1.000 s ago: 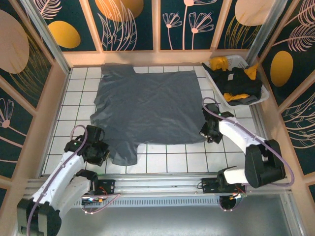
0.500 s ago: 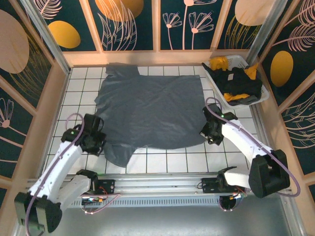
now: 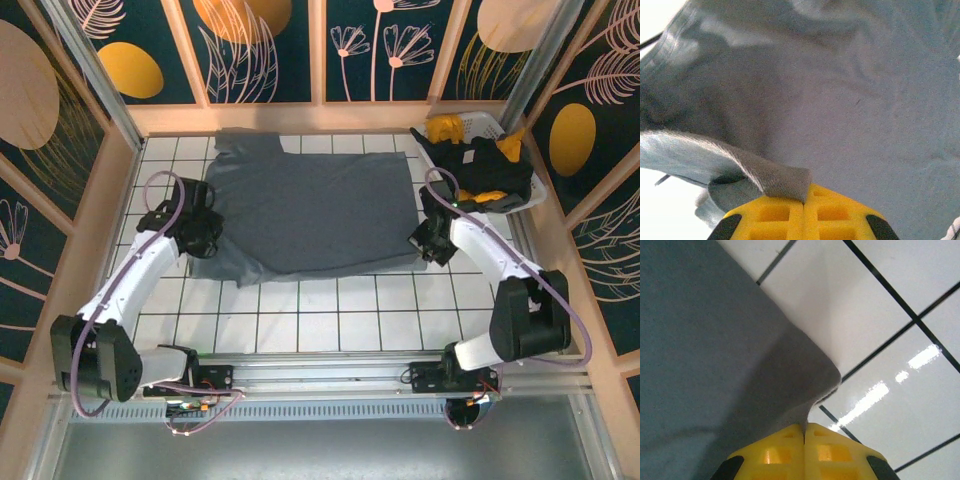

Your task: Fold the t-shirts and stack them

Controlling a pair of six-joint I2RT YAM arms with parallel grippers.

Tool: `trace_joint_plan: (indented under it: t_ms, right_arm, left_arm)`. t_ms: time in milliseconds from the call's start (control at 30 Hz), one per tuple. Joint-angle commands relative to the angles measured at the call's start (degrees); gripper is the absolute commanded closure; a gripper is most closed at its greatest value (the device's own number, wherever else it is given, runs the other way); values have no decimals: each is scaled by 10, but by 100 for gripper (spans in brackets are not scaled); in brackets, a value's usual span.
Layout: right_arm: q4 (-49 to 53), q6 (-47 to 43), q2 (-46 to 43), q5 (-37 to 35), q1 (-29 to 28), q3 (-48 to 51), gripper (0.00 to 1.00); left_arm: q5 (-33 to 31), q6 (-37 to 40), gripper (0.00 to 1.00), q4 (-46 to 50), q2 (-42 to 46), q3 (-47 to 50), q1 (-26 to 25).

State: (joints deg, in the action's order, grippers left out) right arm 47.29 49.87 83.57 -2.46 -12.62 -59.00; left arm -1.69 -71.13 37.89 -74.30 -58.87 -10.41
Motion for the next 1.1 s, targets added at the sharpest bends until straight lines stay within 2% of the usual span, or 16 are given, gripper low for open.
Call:
trace_joint_plan:
  t_ms: [0,233,667,1067]
  right_arm:
    - [-13,-8,29,-3,10,-39,100]
    - [-20,-17,84,-16,21,-95,100]
    - [-35,-38,159,-23,27,-150,100]
    - [-43,-50,207,-17,28,-182,100]
  left_arm:
    - [-15,49,100,-31,-28,-42,16]
    - [-30,84,100,-41,-63,-70,41]
    - [-66,129,100,-50,-105,-96,53]
    - [-50,188,100,-106,-164,-115,53]
